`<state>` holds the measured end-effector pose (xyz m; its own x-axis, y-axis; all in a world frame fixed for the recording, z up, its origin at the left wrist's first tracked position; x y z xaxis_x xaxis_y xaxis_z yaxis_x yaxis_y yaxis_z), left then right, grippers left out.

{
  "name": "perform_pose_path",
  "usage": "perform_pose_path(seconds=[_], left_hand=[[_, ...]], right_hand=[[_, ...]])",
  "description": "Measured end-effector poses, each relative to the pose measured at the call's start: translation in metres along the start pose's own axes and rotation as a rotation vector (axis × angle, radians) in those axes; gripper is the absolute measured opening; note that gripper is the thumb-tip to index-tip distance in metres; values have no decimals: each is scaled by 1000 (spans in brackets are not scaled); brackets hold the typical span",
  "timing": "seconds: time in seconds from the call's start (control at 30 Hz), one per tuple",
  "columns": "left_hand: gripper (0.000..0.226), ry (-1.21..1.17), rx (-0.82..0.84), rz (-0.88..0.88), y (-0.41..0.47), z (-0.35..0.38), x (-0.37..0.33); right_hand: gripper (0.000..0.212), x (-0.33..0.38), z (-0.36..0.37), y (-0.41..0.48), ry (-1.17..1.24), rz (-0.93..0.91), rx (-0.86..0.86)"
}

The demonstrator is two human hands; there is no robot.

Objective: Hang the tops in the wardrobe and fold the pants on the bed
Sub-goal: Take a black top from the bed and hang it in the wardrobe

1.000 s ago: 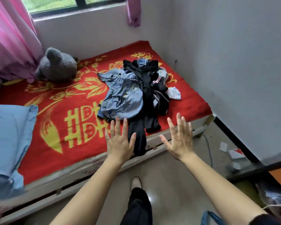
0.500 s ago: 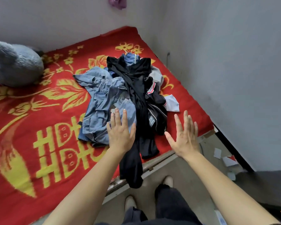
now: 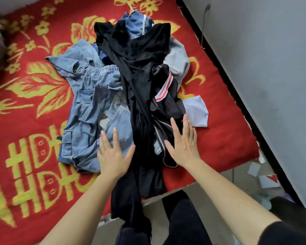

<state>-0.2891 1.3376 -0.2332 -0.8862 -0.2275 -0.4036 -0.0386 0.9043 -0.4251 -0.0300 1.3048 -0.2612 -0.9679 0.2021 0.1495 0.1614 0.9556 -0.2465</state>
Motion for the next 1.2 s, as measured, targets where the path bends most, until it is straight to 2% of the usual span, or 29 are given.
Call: perform_pose_path(seconds=[0.13,0.2,0.23,0.3,0.37,0.4,0.47,0.57,0.83,0.93,1.03,1.2], left_hand=[[106,-88,35,-96,60,38,-7],[109,-131,119,-124,87,71,-3],[108,-167,183,-148,98,91,2],[91,-288,252,-176,119,123,14],[67,-361,214,-137,137,136,26],[60,-365,204,-95,142,138,30],[51,-405,237,-63,148,135,42],[40,-513,260,-140,154,118,55],[33,-656,155,-228,124,47,117],[34,-568,197,-153,99,19,121],[35,-426,242,-96,81,-22,120],[39,-408,223,0,54,-113,88]], right_hand=[[79,-5,1,66,171,89,-232],[79,-13,14,91,247,192,-291],[81,-16,30,101,285,239,-256],[77,-12,78,112,318,260,-32],[50,5,131,105,178,209,255],[39,10,147,100,72,200,322],[28,21,161,92,-13,260,358],[25,18,159,87,39,398,362],[62,2,111,15,213,553,341],[52,8,72,-13,289,622,212],[39,28,12,-18,379,614,98],[27,101,-135,-3,474,390,-84]])
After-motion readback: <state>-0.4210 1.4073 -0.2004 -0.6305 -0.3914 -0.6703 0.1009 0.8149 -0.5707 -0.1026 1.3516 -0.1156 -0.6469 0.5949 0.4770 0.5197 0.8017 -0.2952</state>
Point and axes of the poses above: each hand's wrist, its own y-axis towards the middle knuckle, its own z-axis out of the palm, x = y × z, the point moved 8 cm from there along y, towards the middle knuckle, and after that the axes turned 13 degrees about -y, right-handed, at the moved point
